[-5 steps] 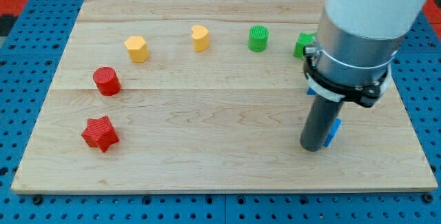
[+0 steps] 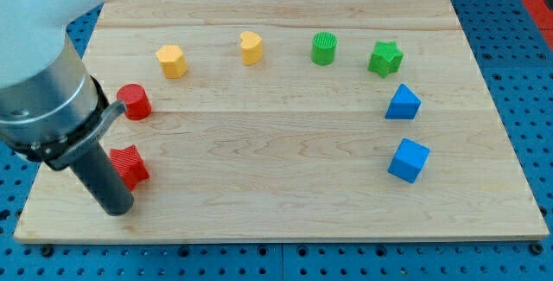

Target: Move the red star slightly towards red circle

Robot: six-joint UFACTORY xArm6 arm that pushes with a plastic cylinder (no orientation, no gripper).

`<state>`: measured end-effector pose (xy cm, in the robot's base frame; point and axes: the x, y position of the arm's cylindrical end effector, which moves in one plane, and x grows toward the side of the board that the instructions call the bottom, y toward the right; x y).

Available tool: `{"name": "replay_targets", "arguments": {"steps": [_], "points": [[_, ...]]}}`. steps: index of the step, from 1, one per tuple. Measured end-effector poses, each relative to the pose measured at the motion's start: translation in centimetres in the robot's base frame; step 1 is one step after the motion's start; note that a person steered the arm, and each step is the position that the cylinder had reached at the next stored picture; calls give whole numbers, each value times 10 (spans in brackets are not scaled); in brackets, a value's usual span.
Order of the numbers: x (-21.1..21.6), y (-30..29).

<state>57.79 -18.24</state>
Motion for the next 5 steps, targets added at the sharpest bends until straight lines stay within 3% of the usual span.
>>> {"name": "replay_targets", "arguments": {"steps": [2, 3, 4, 5], "points": [[-39, -6], [5, -4], [10, 79], [7, 119]]}}
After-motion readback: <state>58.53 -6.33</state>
